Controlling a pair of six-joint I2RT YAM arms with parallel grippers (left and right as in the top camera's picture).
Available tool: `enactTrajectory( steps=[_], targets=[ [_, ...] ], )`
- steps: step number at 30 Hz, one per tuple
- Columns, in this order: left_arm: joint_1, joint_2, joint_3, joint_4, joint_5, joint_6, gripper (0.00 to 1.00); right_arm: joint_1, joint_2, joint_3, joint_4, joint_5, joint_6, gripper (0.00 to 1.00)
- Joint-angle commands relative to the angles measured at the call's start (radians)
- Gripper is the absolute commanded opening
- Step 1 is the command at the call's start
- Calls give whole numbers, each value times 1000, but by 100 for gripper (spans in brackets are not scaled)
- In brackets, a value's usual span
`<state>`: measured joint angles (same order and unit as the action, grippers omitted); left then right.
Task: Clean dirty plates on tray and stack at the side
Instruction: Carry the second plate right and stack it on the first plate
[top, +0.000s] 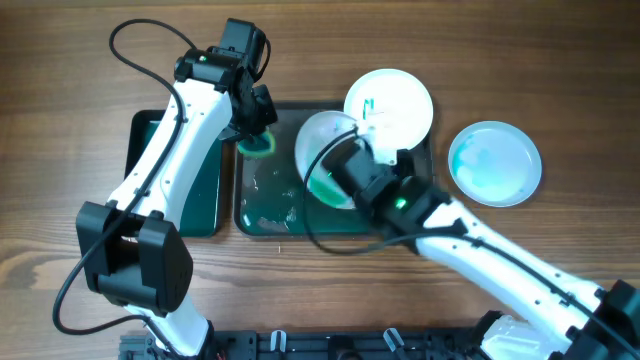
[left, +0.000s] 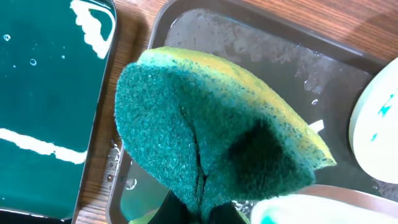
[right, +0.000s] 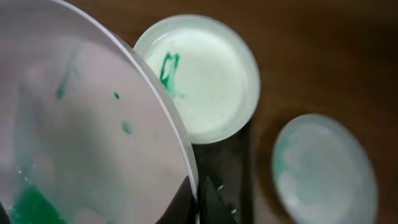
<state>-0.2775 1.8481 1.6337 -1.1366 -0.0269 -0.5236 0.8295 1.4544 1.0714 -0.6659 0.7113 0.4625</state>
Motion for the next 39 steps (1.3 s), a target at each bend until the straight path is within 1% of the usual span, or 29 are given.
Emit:
enactTrajectory(
  steps=[1,3,4,6,7,8,12,13,14,17,18,19,21,24,25,27,30,33,35,36,38,39],
  targets=[
    [-1,-12,14,2,20,19,4,107,-12,11,19,491,-121,4],
    [-1,-12,14,2,35,20,4,189,-12,11,73,660,-218,4],
    [-1,-12,14,2,38,20,4,230,-12,11,122,726,-290,4],
    [-1,-12,14,2,38,20,4,271,-12,11,204,808,-389,4],
    [-1,-11,14,2,38,20,4,285,-12,11,258,808,-478,4],
    [-1,-11,14,2,38,20,4,287,-12,11,274,808,-492,4],
    [-1,-11,14,2,38,20,4,286,-12,1,272,793,-486,4],
    [-1,-11,14,2,38,20,4,285,-12,-3,249,740,-486,4],
    [-1,-11,14,2,38,20,4,285,-12,-7,206,609,-465,4],
    [-1,-12,14,2,38,20,4,260,-13,-6,97,385,-207,4],
    [-1,-12,14,2,38,20,4,222,-19,-6,64,269,-112,4],
    [-1,-11,14,2,38,20,4,162,-37,-3,53,129,-80,4],
    [-1,-11,14,2,38,20,4,50,-83,-3,43,-50,-51,4],
    [-1,-12,14,2,38,20,4,-227,-204,-3,25,-375,-20,4],
    [-1,-11,14,3,38,20,4,-359,-246,-3,0,-475,19,4],
    [-1,-11,14,7,37,20,4,-537,-282,-3,-34,-591,43,4],
    [-1,-11,14,10,37,20,4,-813,-273,-8,-127,-633,146,4],
    [-2,-11,14,11,37,20,4,-1058,-206,-56,-129,-705,150,4],
    [-2,-11,14,18,38,19,4,-1141,-131,-71,-130,-696,142,4],
    [-2,-11,14,18,38,19,4,-1154,-99,-73,-130,-673,143,4],
    [-2,-11,14,19,38,19,4,-1169,-12,-76,-127,-553,177,4],
    [-2,-11,14,20,38,19,4,-1170,20,-76,-124,-542,176,4]
  ],
)
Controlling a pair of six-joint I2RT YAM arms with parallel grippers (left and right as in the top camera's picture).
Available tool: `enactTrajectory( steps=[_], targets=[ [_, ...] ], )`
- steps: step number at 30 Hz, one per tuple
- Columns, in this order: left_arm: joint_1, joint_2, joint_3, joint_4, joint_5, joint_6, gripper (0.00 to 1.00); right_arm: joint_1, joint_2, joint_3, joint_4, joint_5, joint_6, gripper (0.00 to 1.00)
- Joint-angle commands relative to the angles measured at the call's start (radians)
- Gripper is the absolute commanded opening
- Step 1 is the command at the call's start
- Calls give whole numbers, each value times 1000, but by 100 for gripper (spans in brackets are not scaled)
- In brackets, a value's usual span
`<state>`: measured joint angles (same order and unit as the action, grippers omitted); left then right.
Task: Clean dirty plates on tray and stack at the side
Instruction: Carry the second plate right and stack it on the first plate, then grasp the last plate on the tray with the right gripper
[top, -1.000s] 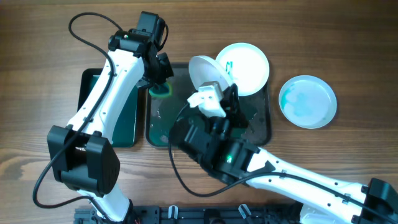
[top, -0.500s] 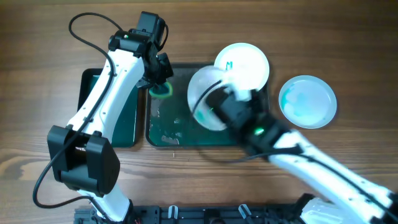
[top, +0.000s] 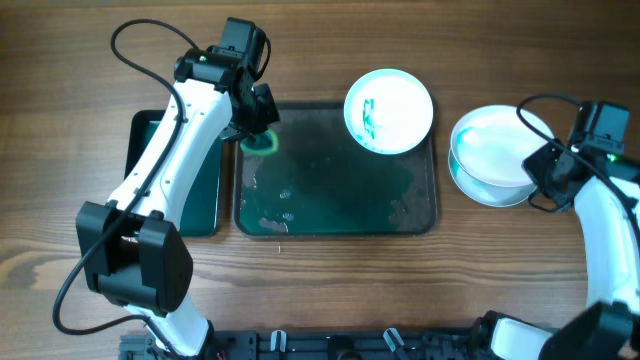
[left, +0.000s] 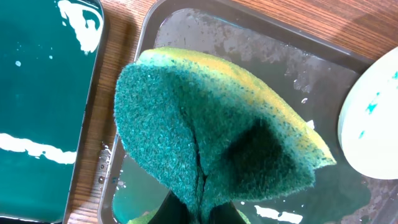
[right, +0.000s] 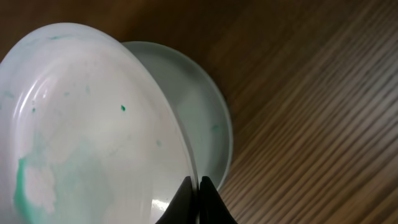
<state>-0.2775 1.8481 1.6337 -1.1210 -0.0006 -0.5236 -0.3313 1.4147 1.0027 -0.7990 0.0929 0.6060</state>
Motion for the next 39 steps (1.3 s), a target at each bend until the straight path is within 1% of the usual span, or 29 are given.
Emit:
enactTrajectory(
  steps=[1,2,3,4,5,6,7,8,9,10,11,13,14,15,16,19,24,25,26,28,29,31,34,35,36,37,38,39],
  targets=[
    [-2,-11,14,6,11,19,4,-9,91,-8,9,88,33,4],
    [-2,-11,14,7,11,19,4,-9,110,-8,10,95,33,4],
    [-2,-11,14,7,11,19,4,-9,121,-8,15,95,32,14],
    [-2,-11,14,7,11,19,4,-9,121,-7,26,94,29,29],
    [-2,-11,14,7,11,19,4,-9,117,-4,33,90,24,46],
    [-2,-11,14,7,11,19,4,-9,110,12,25,66,15,49],
    [-2,-11,14,7,11,19,4,-8,96,39,17,11,-41,50],
    [-2,-11,14,8,11,19,4,-7,78,77,21,-114,-117,53],
    [-2,-11,14,12,11,20,4,13,69,126,32,-280,-232,59],
    [-2,-11,14,14,11,20,4,50,70,166,29,-343,-285,63],
    [-2,-11,14,14,11,20,4,93,70,185,30,-350,-294,64],
    [-2,-11,14,13,11,20,4,227,83,191,63,-342,-287,64],
    [-2,-11,14,14,11,19,4,293,108,191,90,-329,-261,64],
    [-2,-11,14,13,11,19,4,365,164,190,118,-273,-171,62],
    [-2,-11,14,13,11,19,4,389,202,190,127,-248,-126,59],
    [-2,-11,14,13,11,19,4,428,346,190,176,-260,-41,45],
    [-7,-11,14,14,11,19,4,457,517,188,248,-266,-27,38],
    [-8,-11,14,14,11,19,4,457,535,188,263,-269,-30,34],
    [-9,-11,14,14,11,19,4,459,547,188,270,-278,-31,29],
    [-13,-11,14,14,11,19,4,479,549,188,258,-313,-95,13],
    [-13,-11,14,14,11,19,4,495,544,188,244,-320,-113,10],
    [-13,-11,14,14,11,19,4,536,520,189,193,-320,-135,8],
    [-13,-11,14,13,11,19,4,626,444,189,74,-320,-135,7],
    [-13,-11,14,13,11,19,4,647,428,189,47,-319,-135,14],
    [-13,-11,14,13,11,19,4,666,415,189,19,-320,-143,34],
    [-13,-11,14,13,11,19,4,676,409,189,5,-320,-199,48],
    [-13,-11,14,13,11,19,4,680,407,189,18,-278,-301,57],
    [-13,-11,14,13,11,19,4,678,409,188,46,-218,-346,63]
  ],
)
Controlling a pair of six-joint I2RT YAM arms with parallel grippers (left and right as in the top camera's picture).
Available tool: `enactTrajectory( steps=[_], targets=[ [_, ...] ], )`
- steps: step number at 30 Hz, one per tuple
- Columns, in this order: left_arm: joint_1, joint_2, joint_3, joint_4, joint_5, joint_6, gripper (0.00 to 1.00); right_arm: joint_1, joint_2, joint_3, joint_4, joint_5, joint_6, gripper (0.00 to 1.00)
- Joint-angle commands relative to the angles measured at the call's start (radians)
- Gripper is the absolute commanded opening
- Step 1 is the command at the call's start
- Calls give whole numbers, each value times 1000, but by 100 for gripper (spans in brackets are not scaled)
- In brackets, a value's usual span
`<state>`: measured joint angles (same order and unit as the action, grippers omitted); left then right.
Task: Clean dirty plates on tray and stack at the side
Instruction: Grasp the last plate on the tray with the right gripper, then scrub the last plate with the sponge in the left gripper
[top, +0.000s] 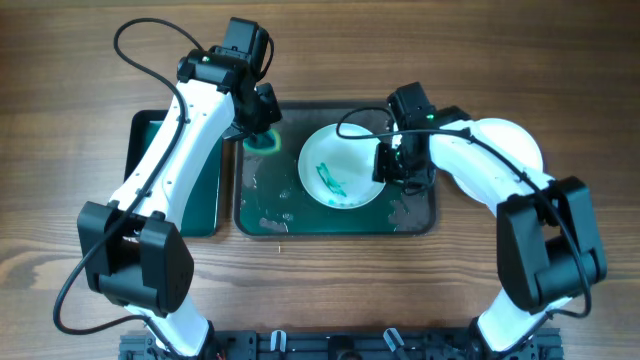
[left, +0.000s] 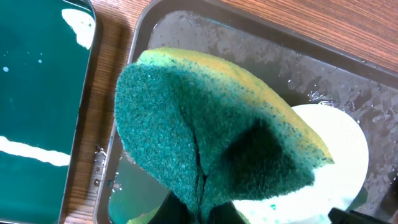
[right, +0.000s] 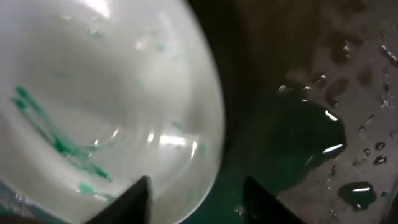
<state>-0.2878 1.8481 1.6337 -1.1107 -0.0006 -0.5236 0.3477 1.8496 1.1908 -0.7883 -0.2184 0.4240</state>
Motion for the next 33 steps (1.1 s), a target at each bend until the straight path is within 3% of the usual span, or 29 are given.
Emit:
enactTrajectory(
  steps=[1,4,6,8,10,13,14,16,18,23,26,32,33],
  targets=[
    [-3,-11,14,3,11,19,4,-4,-23,0,82,143,-230,64],
    [-3,-2,14,3,11,19,4,-5,16,0,220,159,-413,55],
    [-3,8,13,3,12,19,4,-5,63,0,255,157,-436,44],
    [-3,16,12,2,12,19,4,-5,93,-1,244,109,-416,15],
    [-3,19,12,3,12,19,4,-6,93,0,237,80,-351,4],
    [-3,19,3,3,12,18,4,-7,92,0,211,-35,-186,4],
    [-5,21,-10,4,13,8,4,-8,92,0,183,-73,-14,4],
    [-21,23,-55,32,20,-9,4,5,92,-22,225,-165,182,4],
    [-45,35,-96,87,53,-16,4,34,92,-53,283,-126,254,4],
    [-141,104,-168,222,71,-61,4,48,92,-99,351,-112,299,5],
    [-171,221,-183,263,7,-140,4,48,92,-100,351,-112,283,4],
    [-171,346,-190,268,43,-130,4,48,92,-100,351,-112,275,4],
    [-172,346,-190,295,131,-46,4,48,92,-100,351,-111,274,4]
  ],
)
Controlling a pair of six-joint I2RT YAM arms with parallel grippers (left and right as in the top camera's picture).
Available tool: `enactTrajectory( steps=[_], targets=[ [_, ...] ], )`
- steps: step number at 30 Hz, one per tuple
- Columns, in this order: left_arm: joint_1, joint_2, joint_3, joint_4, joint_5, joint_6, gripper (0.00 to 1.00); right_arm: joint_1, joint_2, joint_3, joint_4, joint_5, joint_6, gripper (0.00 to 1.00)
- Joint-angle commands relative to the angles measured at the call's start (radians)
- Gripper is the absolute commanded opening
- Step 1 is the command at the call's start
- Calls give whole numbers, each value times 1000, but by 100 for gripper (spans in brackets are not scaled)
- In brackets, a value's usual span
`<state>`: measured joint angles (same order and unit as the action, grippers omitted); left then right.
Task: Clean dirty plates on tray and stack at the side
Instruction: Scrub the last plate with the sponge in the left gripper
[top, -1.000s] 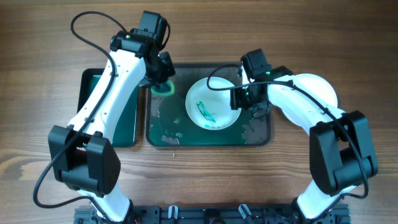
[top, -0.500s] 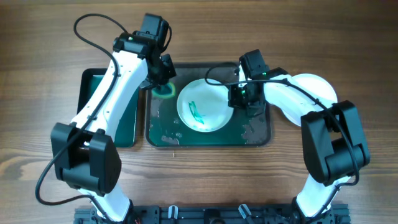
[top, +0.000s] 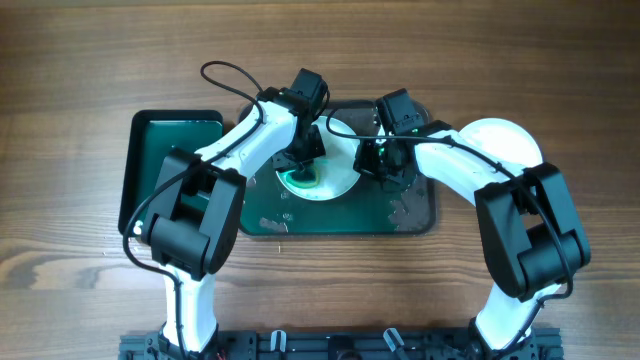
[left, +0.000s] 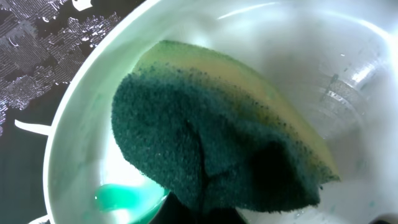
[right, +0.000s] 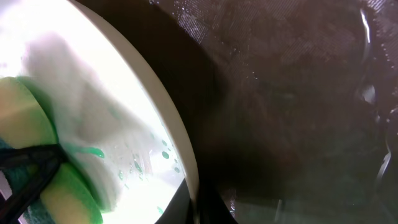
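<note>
A white plate (top: 335, 165) with green smears lies in the middle of the dark wet tray (top: 410, 215). My left gripper (top: 303, 160) is shut on a yellow-and-green sponge (left: 211, 137), which presses into the plate next to a green smear (left: 124, 196). My right gripper (top: 378, 160) is shut on the plate's right rim (right: 180, 149), and the sponge (right: 25, 124) shows at the left of the right wrist view. White plates (top: 505, 140) sit stacked on the table to the right of the tray, partly hidden by the right arm.
A green tray of liquid (top: 165, 150) stands left of the dark tray. Water drops and puddles (right: 367, 93) lie on the dark tray's floor. Brown wooden table (top: 80, 60) surrounds both trays.
My left gripper has come from above the tray's far left corner down into the plate with the sponge. My right gripper, open beside the plate's right rim before, is now shut on it.
First my right gripper held a smeared plate tilted over the tray, with the sponge beside it. Then it held that plate on the plate at the right side. Later the second dirty plate lay mid-tray, right gripper open beside it. Now the sponge is in that plate.
</note>
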<state>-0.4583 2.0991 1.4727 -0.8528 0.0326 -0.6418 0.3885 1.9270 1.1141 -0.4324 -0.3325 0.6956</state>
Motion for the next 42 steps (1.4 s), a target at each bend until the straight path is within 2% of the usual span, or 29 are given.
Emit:
enactTrajectory(
  steps=[1,2,3,4,5,7,11,14,16,17,20,22,23,25,26,28,29,30,32,34,36,38,40,42],
  targets=[
    [-5,95,-29,78,240,198,4,7,14,-23,-4,2,3,4],
    [-7,95,-29,127,465,367,4,7,14,-23,-3,2,3,4],
    [-10,95,-29,149,588,454,4,7,14,-23,-3,2,3,4],
    [-10,95,-28,163,634,483,4,7,14,-23,-3,3,3,4],
    [-9,95,-16,166,591,464,4,7,14,-23,-3,3,3,4],
    [8,93,15,128,340,280,4,7,14,-23,-3,2,-5,4],
    [45,91,79,-113,-167,-21,4,7,14,-23,-3,3,-6,4],
    [41,91,81,-190,-277,-67,4,7,14,-23,2,2,-8,4],
    [29,91,81,-197,-245,-65,4,7,14,-23,2,2,-8,4],
    [16,91,81,-179,-186,-14,4,7,14,-23,2,2,-9,4],
    [-9,91,80,-47,123,288,4,7,14,-23,1,2,-15,4],
    [-12,91,81,31,314,423,4,7,14,-23,1,2,-15,4],
    [-12,91,81,58,357,435,4,7,14,-23,1,2,-15,4],
    [-8,91,81,113,344,420,4,7,14,-23,0,2,-15,4],
    [-6,91,81,121,278,365,4,7,14,-23,-1,2,-15,4],
    [-5,91,81,97,38,169,4,7,14,-23,-1,2,-16,4],
    [-5,91,81,37,-143,34,4,7,14,-23,-1,2,-16,4],
    [-5,91,81,-28,-253,-56,4,7,14,-23,-1,2,-15,4],
    [-5,91,81,-127,-341,-126,4,7,14,-23,0,2,-16,4],
    [-6,91,81,-172,-286,-116,4,7,14,-23,2,2,-15,4],
    [-6,91,81,-164,-137,-17,4,7,14,-23,2,2,-14,4],
    [-6,91,81,-104,181,219,4,7,14,-23,1,2,-15,4],
    [-6,91,81,-53,456,399,4,7,14,-23,1,2,-15,5],
    [-6,91,81,-16,587,460,4,7,14,-23,1,2,-15,4]
  ],
)
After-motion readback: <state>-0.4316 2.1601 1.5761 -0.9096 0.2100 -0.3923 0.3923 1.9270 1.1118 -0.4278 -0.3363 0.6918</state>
